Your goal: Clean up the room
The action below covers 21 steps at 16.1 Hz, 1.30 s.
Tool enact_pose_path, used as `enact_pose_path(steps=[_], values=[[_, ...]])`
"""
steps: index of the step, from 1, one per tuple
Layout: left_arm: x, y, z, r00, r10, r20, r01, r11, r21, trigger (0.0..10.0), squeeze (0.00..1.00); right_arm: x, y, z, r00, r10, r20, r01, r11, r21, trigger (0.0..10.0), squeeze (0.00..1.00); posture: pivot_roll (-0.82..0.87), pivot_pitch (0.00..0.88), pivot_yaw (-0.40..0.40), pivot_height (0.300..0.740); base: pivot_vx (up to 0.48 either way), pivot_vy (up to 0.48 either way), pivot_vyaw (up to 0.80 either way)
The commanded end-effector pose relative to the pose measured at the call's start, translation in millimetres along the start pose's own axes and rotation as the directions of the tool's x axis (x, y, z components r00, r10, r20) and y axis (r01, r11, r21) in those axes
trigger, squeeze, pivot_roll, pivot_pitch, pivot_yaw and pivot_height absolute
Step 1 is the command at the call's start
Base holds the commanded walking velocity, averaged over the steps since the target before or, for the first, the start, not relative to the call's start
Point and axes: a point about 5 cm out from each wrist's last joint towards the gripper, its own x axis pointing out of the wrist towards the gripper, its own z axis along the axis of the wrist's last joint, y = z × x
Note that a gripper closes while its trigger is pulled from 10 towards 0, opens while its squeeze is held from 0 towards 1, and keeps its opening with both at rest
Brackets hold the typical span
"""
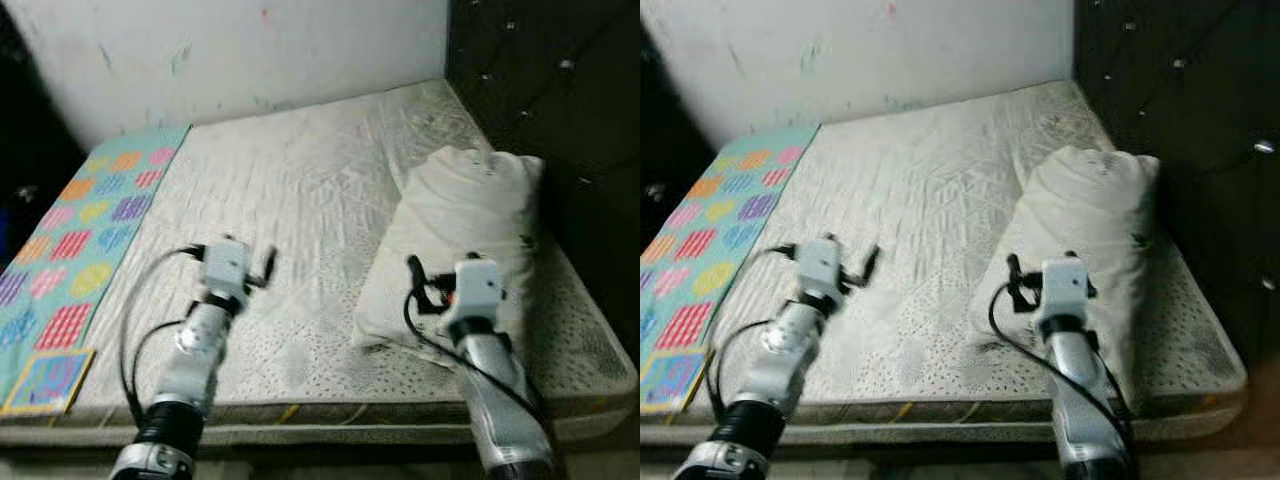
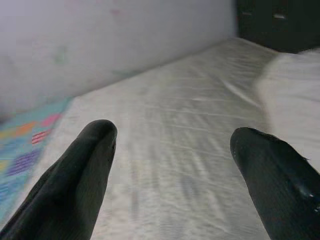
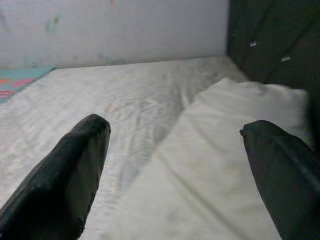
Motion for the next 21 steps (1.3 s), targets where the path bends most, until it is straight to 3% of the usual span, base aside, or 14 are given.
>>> enact_pose_path(steps=[1, 4, 7, 12, 16, 21], values=[[0.4, 13.6, 7.9, 0.998, 0.056, 0.023, -0.056, 0.998, 0.007, 10.0, 0.0, 2.7, 7.8, -4.0, 1.0, 0.019, -0.01, -0.018, 0.999, 0.035, 10.0, 0.0, -0.21, 0.0, 0.191, 0.74, 0.0, 0.0, 0.0], [3.8, 9.0, 11.4, 0.999, -0.048, 0.025, 0.047, 0.997, 0.067, 10.0, 0.0, 12.4, 15.4, -1.8, 0.999, -0.028, 0.024, 0.026, 0.996, 0.08, 10.0, 0.0, -0.21, 0.0, 0.273, 0.74, 0.0, 0.0, 0.0], [12.1, 9.8, 11.3, 0.997, -0.073, -0.008, 0.074, 0.996, 0.057, 10.0, 0.0, 14.7, 22.3, 4.7, 0.997, -0.045, 0.059, 0.038, 0.993, 0.109, 10.0, 0.0, -0.26, 0.0, 0.319, 0.74, 0.0, 0.0, 0.0], [21.6, -12.8, 15.4, 0.993, -0.119, 0.004, 0.119, 0.993, 0.024, 10.0, 0.0, 2.1, 15.7, 0.4, 0.996, -0.05, 0.077, 0.045, 0.997, 0.064, 10.0, 0.0, -0.33, 0.0, 0.331, 0.74, 0.0, 0.0, 0.0], [15.7, -12.2, 8.7, 0.998, -0.067, 0.003, 0.067, 0.998, -0.002, 10.0, 0.0, 6.0, 15.0, 3.1, 0.997, 0.017, 0.074, -0.019, 0.999, 0.028, 10.0, 0.0, -0.29, 0.0, 0.217, 0.74, 0.0, 0.0, 0.0], [-18.8, 25.7, -16.8, 0.981, 0.189, -0.034, -0.191, 0.981, -0.04, 10.0, 0.0, 27.8, 41.8, 11.6, 0.967, 0.248, 0.048, -0.247, 0.968, -0.038, 10.0, 0.0, -0.17, 0.0, 0.019, 0.74, 0.0, 0.0, 0.0]])
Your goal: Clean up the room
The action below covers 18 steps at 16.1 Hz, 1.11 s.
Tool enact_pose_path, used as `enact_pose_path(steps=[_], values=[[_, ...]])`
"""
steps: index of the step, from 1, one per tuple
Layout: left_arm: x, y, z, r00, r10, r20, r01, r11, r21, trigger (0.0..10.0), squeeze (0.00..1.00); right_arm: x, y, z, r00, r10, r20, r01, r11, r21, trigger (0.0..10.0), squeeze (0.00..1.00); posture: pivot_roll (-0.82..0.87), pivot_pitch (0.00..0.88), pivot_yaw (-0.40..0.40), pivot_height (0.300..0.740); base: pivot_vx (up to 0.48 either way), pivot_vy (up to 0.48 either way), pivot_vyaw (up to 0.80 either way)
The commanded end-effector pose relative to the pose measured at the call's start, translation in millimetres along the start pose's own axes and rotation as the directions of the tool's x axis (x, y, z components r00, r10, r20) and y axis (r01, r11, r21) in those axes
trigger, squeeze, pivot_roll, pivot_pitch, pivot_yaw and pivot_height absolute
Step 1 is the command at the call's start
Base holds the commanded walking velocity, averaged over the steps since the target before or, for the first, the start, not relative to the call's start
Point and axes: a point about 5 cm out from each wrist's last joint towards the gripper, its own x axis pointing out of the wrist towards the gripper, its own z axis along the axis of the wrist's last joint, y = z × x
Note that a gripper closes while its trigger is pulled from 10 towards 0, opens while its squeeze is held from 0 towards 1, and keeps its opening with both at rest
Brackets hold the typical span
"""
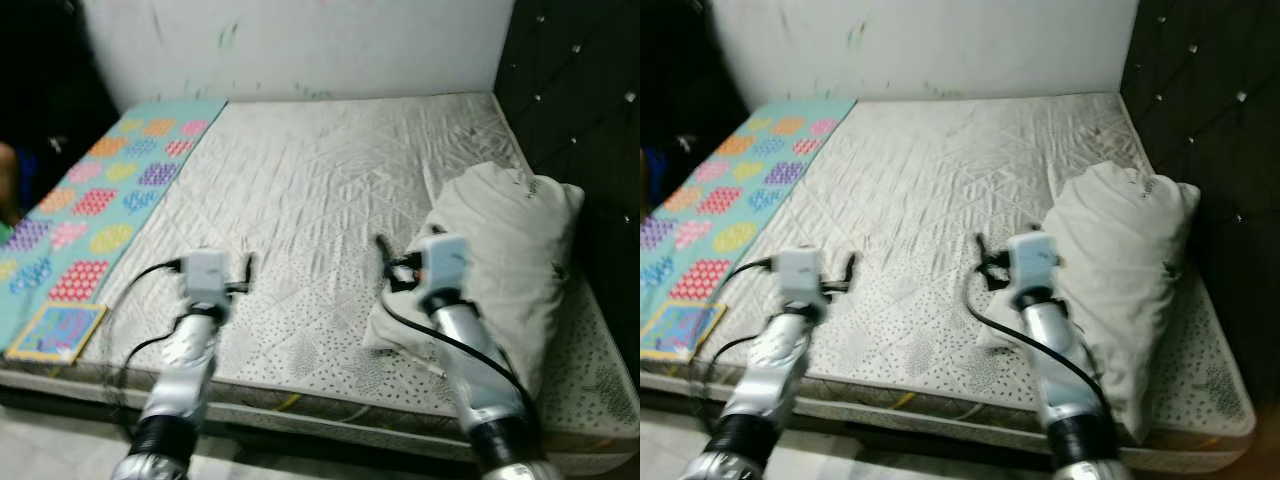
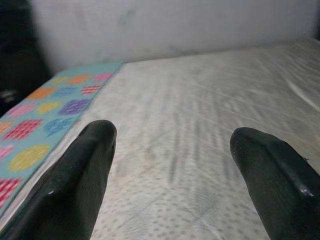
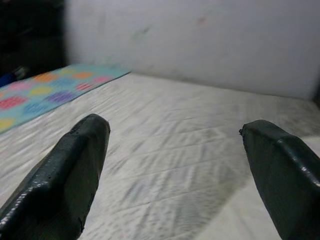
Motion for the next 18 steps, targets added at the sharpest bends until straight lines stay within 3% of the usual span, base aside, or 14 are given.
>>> enact_pose_path(steps=[1, 4, 7, 9, 11, 18], values=[[-5.1, 10.0, 0.7, 0.998, 0.057, 0.017, -0.057, 0.998, 0.002, 10.0, 0.0, 5.3, 9.7, -1.7, 0.998, 0.057, -0.021, -0.057, 0.998, 0.004, 10.0, 0.0, -0.14, 0.0, -0.012, 0.74, 0.0, 0.0, 0.0], [-19.0, 27.0, 1.3, 0.988, 0.149, 0.036, -0.149, 0.989, 0.014, 10.0, 0.0, 19.6, 31.9, 5.0, 0.987, 0.159, -0.009, -0.159, 0.987, 0.011, 10.0, 0.0, -0.04, 0.0, -0.078, 0.74, 0.0, 0.0, 0.0], [-30.3, 42.4, -1.7, 0.978, 0.206, 0.035, -0.207, 0.978, 0.029, 10.0, 0.0, 24.7, 22.6, 11.2, 0.994, 0.106, 0.01, -0.106, 0.994, 0.002, 10.0, 0.0, -0.03, 0.0, -0.08, 0.74, 0.0, 0.0, 0.0], [-37.7, 47.6, -3.2, 0.97, 0.241, 0.029, -0.242, 0.97, 0.024, 10.0, 0.0, 12.6, 6.7, 0.8, 0.998, 0.051, -0.026, -0.05, 0.999, 0.018, 10.0, 0.0, -0.03, 0.0, -0.079, 0.74, 0.0, 0.0, 0.0], [-41.9, 48.2, -5.0, 0.965, 0.262, 0.024, -0.262, 0.965, 0.021, 10.0, 0.0, 6.0, 1.2, -7.3, 0.998, 0.039, -0.05, -0.037, 0.999, 0.033, 10.0, 0.0, -0.03, 0.0, -0.081, 0.74, 0.0, 0.0, 0.0], [-53.5, 68.4, 4.6, 0.938, 0.345, 0.025, -0.346, 0.935, 0.074, 10.0, 0.0, 6.5, 9.9, -5.0, 1.0, 0.0, -0.023, 0.002, 0.996, 0.087, 10.0, 0.0, -0.03, 0.018, -0.015, 0.74, 0.0, 0.0, 0.0]])
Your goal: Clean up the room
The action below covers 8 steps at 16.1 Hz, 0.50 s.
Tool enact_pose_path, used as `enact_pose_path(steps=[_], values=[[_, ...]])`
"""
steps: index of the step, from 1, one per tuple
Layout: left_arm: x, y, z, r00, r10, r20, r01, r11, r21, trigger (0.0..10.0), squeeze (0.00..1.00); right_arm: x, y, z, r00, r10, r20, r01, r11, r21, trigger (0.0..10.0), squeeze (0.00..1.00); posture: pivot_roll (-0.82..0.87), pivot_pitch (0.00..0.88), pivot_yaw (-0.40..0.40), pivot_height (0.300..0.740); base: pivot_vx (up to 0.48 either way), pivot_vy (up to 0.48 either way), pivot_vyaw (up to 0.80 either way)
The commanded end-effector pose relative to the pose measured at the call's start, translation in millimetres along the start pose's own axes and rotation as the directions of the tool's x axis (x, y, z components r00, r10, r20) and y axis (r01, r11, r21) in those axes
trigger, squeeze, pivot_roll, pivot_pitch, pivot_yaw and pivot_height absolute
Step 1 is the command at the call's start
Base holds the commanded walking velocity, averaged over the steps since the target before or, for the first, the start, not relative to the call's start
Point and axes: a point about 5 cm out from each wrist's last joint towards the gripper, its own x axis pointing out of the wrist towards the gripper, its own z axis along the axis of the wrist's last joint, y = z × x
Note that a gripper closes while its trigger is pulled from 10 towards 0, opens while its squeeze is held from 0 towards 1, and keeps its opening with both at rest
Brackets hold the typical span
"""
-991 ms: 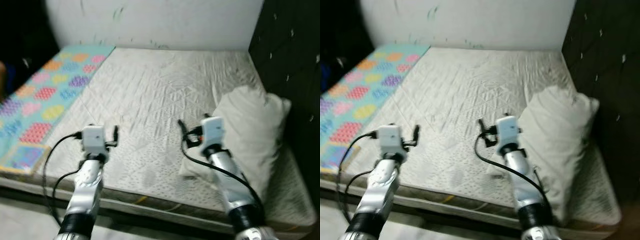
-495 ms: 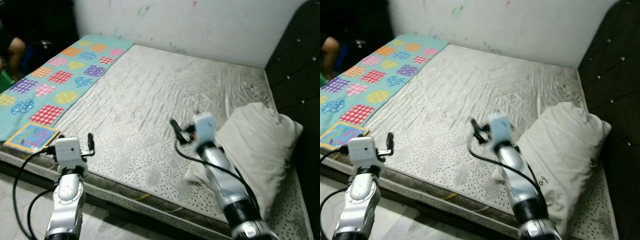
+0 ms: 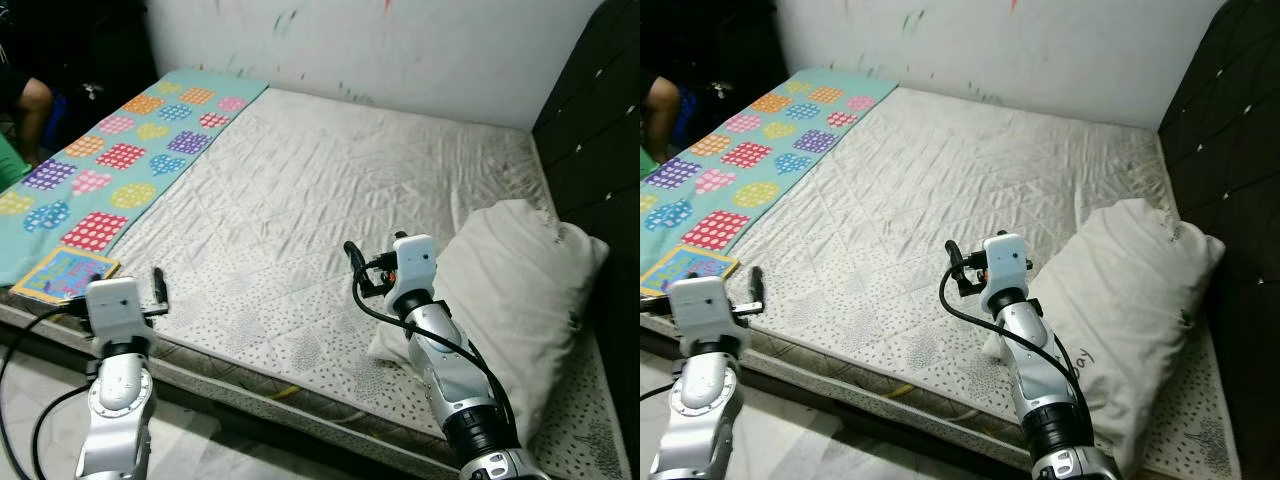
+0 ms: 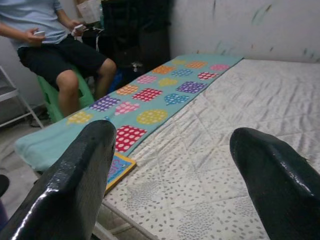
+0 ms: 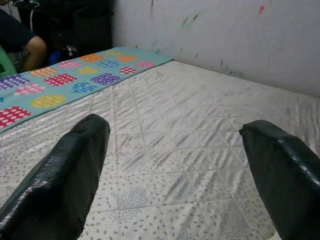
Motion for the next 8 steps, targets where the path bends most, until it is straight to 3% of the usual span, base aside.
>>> enact_pose_path(steps=[1, 7, 8], values=[[-0.7, 1.8, 0.0, 1.0, 0.004, -0.009, -0.004, 1.0, 0.009, 10.0, 0.0, -2.5, -5.3, 1.5, 0.999, -0.04, 0.009, 0.04, 0.999, 0.017, 10.0, 0.0, -0.04, 0.019, -0.01, 0.74, 0.0, 0.0, 0.0], [-6.2, -13.3, -4.9, 0.998, -0.027, -0.064, 0.024, 0.999, -0.047, 10.0, 0.0, -11.0, -9.1, -3.3, 0.996, -0.089, -0.007, 0.089, 0.996, 0.011, 10.0, 0.0, -0.06, 0.0, -0.036, 0.74, 0.0, 0.0, 0.0], [-5.7, -16.7, -7.1, 0.996, -0.031, -0.083, 0.023, 0.996, -0.088, 10.0, 0.0, -9.4, -9.0, -3.4, 0.996, -0.087, -0.016, 0.087, 0.996, 0.005, 10.0, 0.0, -0.05, 0.0, -0.038, 0.74, 0.0, 0.0, -0.8]])
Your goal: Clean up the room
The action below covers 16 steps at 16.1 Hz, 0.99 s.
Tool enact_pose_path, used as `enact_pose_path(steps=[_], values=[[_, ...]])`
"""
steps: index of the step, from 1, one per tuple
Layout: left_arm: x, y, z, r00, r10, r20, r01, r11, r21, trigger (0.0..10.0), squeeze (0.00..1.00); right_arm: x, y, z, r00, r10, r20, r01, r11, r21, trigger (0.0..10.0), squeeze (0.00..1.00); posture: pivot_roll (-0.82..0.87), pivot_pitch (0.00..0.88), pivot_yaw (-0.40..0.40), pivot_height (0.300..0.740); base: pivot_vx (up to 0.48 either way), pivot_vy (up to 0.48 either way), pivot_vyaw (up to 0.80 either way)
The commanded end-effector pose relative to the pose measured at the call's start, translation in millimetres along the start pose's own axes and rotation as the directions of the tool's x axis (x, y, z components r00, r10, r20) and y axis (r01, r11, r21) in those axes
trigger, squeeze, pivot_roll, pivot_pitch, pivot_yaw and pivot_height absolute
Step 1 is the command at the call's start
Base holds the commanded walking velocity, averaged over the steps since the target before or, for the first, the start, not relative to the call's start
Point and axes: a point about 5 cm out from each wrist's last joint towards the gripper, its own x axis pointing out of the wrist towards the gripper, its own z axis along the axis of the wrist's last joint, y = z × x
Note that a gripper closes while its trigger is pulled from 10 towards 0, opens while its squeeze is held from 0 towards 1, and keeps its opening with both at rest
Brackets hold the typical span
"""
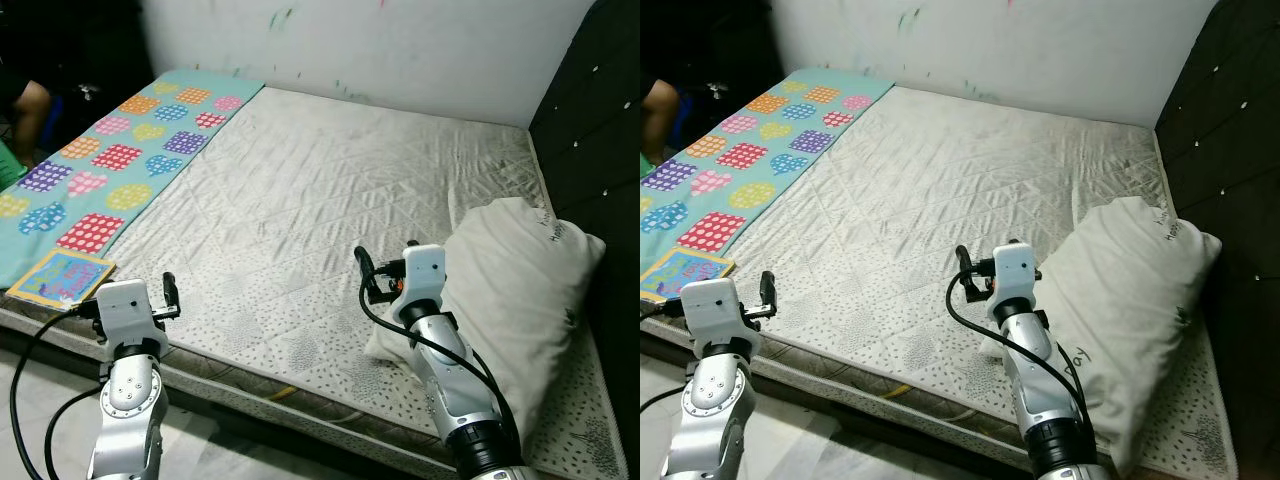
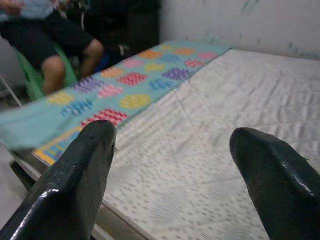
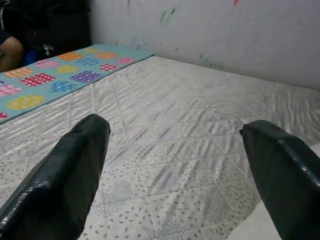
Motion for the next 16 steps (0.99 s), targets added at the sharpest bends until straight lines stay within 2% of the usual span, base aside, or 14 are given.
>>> enact_pose_path(steps=[1, 4, 7, 10, 12, 13, 16], values=[[2.9, -3.9, 0.4, 1.0, -0.017, -0.017, 0.016, 1.0, -0.016, 10.0, 0.0, 2.6, -6.9, 4.1, 1.0, -0.025, 0.003, 0.025, 1.0, -0.002, 10.0, 0.0, -0.04, 0.0, -0.038, 0.74, 0.0, 0.0, -0.8], [6.8, -6.6, 5.7, 0.999, -0.052, 0.016, 0.052, 0.999, -0.004, 10.0, 0.0, 7.7, -10.4, 6.5, 0.999, -0.04, 0.001, 0.04, 0.999, -0.004, 10.0, 0.0, -0.05, 0.0, -0.043, 0.74, 0.0, 0.0, -0.8], [-2.5, -0.5, 0.7, 0.998, -0.061, -0.004, 0.06, 0.997, -0.04, 10.0, 0.0, -1.4, -7.9, 4.9, 1.0, -0.009, 0.0, 0.009, 1.0, -0.006, 10.0, 0.0, -0.07, 0.0, -0.049, 0.74, 0.0, 0.0, -0.8], [-6.2, 0.5, 1.0, 0.998, -0.058, -0.004, 0.058, 0.997, -0.042, 10.0, 0.0, -10.0, -18.3, 0.0, 0.998, -0.061, -0.02, 0.061, 0.998, 0.022, 10.0, 0.0, -0.09, 0.0, -0.014, 0.74, 0.0, 0.0, -0.8], [-8.4, -4.5, 4.3, 0.996, -0.086, 0.008, 0.086, 0.996, -0.021, 10.0, 0.0, -11.2, -20.1, 2.3, 0.997, -0.078, -0.008, 0.078, 0.997, 0.024, 10.0, 0.0, -0.08, 0.005, 0.0, 0.74, 0.0, 0.0, -0.8], [-9.1, -6.9, 7.3, 0.994, -0.105, 0.034, 0.104, 0.994, 0.014, 10.0, 0.0, -11.0, -18.2, 0.5, 0.997, -0.077, -0.015, 0.077, 0.996, 0.035, 10.0, 0.0, -0.08, 0.008, 0.001, 0.74, 0.0, 0.0, -0.8], [-8.3, -8.9, 7.8, 0.994, -0.109, 0.018, 0.11, 0.993, -0.042, 10.0, 0.0, -13.2, -13.1, 7.6, 0.999, -0.045, 0.001, 0.045, 0.999, 0.018, 10.0, 0.0, -0.08, 0.032, -0.025, 0.74, 0.0, 0.0, 0.0]])
